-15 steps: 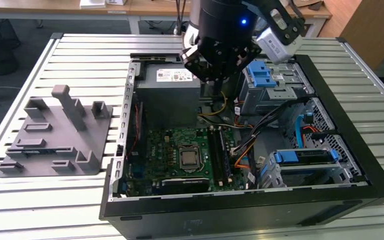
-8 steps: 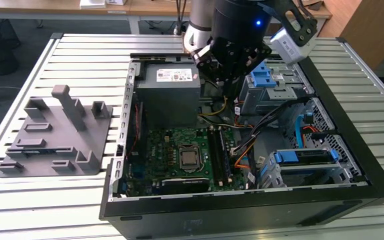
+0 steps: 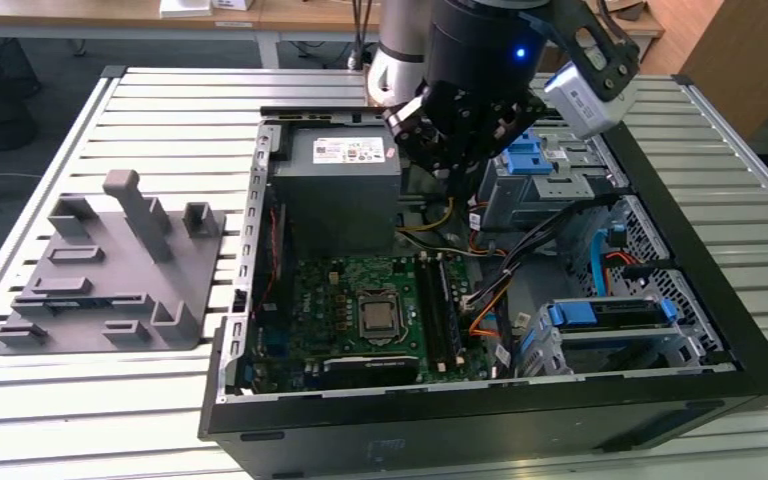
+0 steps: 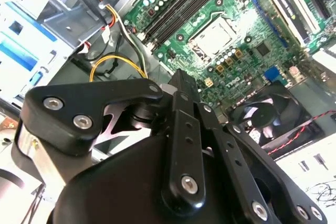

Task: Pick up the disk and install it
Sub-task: 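Insert the first disk wire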

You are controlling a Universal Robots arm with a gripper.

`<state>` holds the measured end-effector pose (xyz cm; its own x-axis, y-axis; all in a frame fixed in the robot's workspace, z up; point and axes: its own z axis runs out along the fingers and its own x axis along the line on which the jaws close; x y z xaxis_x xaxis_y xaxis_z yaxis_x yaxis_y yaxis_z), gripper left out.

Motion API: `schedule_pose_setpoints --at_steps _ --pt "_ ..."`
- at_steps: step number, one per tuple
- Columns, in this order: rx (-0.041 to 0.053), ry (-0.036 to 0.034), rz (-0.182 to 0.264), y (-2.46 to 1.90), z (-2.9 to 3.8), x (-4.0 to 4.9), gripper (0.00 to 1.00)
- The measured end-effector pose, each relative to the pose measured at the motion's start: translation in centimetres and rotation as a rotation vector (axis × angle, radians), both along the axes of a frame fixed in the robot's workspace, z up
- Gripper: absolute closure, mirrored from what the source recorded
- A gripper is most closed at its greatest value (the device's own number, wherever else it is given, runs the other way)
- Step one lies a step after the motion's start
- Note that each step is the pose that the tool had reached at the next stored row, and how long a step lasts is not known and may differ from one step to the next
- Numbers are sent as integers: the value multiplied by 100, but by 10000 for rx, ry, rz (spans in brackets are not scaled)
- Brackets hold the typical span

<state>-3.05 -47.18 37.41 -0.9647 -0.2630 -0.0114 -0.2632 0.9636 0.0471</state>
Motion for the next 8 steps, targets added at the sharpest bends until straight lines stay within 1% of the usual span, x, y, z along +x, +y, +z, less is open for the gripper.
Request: schedule_pose_setpoints --at_steps 2,4,8 --pt "1 -1 29 -33 -3 0 89" --pt "1 -1 184 -38 -7 -1 89" --pt "-1 0 910 -39 -16 0 89"
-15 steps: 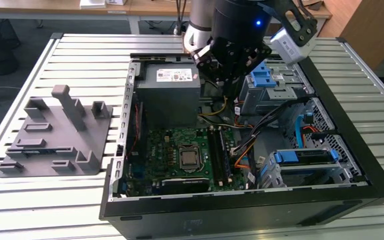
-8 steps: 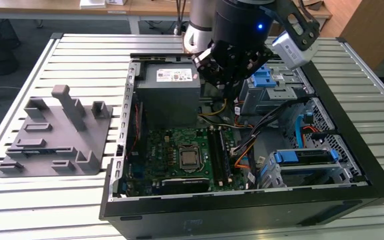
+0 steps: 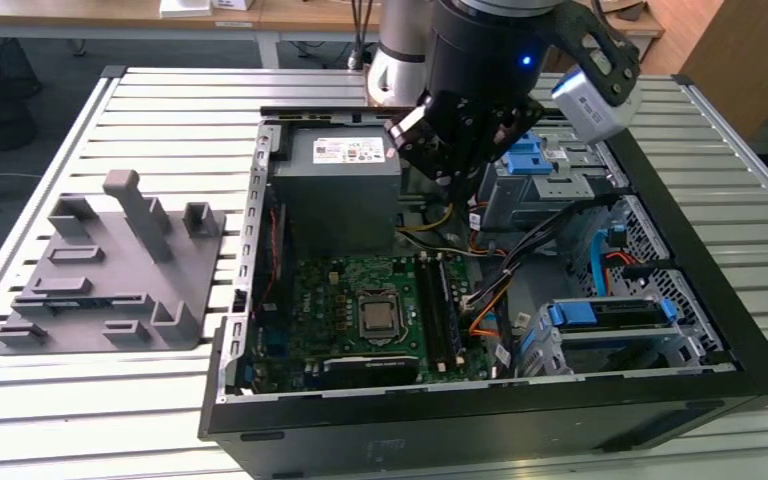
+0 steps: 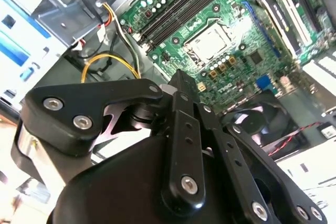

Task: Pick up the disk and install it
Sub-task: 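Insert the first disk wire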

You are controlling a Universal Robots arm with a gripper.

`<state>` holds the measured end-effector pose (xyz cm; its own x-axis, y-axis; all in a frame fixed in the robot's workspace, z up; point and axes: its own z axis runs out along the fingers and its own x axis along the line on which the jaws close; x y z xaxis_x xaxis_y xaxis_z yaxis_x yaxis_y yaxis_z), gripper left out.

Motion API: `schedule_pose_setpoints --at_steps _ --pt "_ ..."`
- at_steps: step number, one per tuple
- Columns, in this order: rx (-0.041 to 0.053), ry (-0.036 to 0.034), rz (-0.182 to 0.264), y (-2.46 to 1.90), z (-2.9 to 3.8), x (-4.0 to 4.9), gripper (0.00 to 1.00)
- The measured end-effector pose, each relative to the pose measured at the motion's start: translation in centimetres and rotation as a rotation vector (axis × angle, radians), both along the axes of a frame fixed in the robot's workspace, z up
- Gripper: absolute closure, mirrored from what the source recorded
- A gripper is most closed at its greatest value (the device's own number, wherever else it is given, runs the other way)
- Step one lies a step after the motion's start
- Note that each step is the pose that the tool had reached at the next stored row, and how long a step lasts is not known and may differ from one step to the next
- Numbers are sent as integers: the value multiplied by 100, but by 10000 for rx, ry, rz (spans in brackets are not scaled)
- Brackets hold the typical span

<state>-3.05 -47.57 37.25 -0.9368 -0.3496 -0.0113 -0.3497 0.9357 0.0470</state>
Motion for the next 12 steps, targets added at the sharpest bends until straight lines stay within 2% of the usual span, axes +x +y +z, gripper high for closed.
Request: schedule_pose_setpoints --at_steps 2,12 --pt "1 -1 252 -2 -2 0 89" --pt "1 0 279 -2 -2 0 89"
